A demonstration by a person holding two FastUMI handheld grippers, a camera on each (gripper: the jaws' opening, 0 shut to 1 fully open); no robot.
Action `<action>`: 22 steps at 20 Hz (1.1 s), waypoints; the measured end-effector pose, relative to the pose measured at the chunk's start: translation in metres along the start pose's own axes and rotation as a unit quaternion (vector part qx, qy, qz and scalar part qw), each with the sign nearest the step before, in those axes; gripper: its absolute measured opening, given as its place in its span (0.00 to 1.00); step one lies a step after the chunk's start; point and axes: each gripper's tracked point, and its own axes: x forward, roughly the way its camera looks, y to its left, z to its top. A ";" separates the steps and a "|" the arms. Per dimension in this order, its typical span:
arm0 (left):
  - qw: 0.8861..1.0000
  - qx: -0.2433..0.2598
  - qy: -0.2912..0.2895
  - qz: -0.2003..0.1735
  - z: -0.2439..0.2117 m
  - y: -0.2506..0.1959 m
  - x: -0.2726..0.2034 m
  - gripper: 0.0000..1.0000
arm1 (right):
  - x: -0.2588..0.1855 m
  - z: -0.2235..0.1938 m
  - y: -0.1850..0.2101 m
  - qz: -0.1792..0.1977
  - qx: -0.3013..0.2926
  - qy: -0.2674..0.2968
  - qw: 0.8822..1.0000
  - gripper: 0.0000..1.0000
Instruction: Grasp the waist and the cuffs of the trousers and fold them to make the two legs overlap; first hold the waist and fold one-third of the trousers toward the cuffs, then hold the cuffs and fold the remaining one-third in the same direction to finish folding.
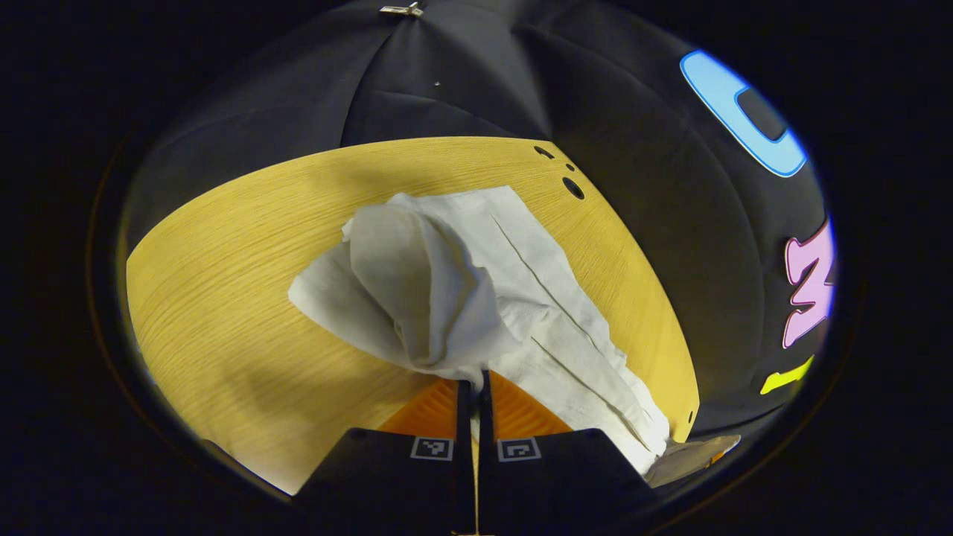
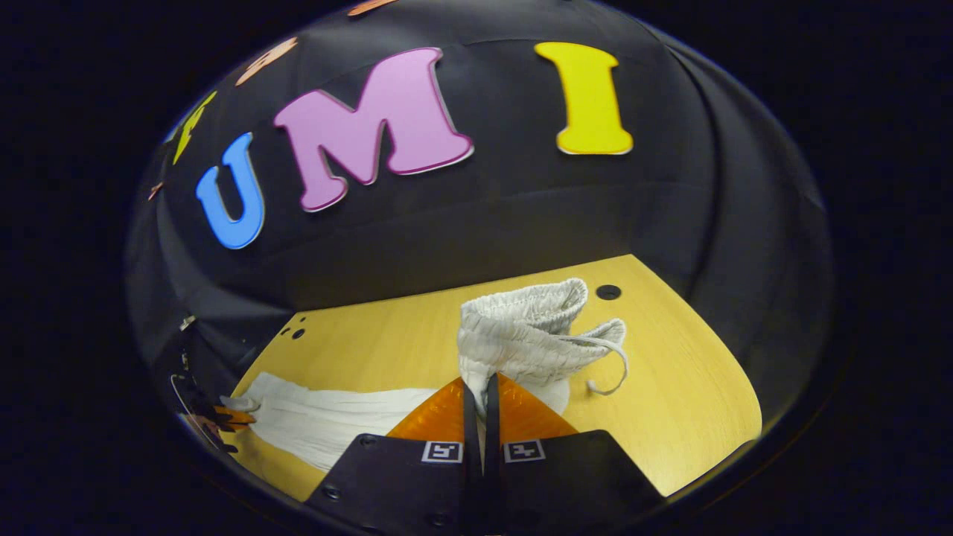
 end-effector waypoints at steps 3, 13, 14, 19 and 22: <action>1.000 -0.003 0.000 -0.001 0.001 0.000 0.000 0.07 | 0.011 -0.029 0.051 0.052 -0.022 0.034 0.998 0.05; 1.000 -0.015 0.004 -0.005 0.003 0.002 -0.003 0.07 | 0.040 -0.182 0.121 0.130 -0.020 0.244 0.961 0.40; 1.000 -0.017 0.005 -0.007 0.003 0.003 -0.004 0.06 | 0.033 -0.176 0.132 0.150 0.025 0.253 0.955 0.22; 1.000 -0.019 0.004 -0.008 0.004 0.003 -0.004 0.07 | 0.017 -0.117 0.144 0.197 0.136 0.190 0.952 0.51; 1.000 -0.022 -0.003 -0.005 0.005 0.004 -0.003 0.07 | 0.000 -0.109 0.115 0.174 0.136 0.177 0.959 0.61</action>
